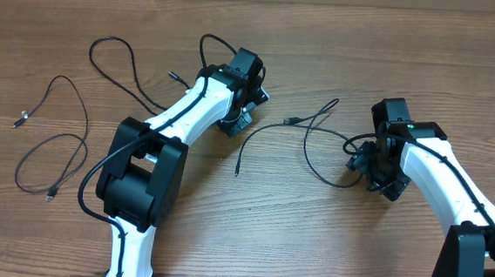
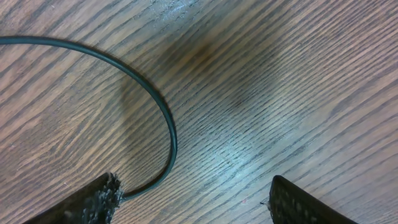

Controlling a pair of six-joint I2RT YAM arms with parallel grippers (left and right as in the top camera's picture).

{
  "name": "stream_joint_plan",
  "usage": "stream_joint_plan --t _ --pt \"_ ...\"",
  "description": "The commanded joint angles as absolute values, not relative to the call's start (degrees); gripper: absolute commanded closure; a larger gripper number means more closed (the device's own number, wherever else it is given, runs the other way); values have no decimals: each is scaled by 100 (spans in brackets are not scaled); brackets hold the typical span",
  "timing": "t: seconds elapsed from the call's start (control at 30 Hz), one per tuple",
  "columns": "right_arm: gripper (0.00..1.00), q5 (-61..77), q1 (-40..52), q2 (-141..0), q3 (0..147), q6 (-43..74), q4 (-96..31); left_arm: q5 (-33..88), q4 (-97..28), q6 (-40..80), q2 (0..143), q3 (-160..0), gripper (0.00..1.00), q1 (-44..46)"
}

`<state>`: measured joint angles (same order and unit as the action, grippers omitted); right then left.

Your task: Untangle cables

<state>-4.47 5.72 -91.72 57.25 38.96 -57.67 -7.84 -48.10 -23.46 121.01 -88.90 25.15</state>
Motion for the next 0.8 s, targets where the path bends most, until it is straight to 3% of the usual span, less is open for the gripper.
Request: stream_joint_plan --t 0.0,0.33,0.77 --pt "24 -443 574 -9054 5732 3872 -5745 -1306 -5148 -1754 12086 -9491 95 2556" --pt "25 -443 574 -9054 5732 3874 -5741 -2735 -6993 -344 11498 -10779 96 2408" --pt "25 -440 574 -9054 5732 3874 -5756 -2790 -9035 1905 11039 -10779 96 1610"
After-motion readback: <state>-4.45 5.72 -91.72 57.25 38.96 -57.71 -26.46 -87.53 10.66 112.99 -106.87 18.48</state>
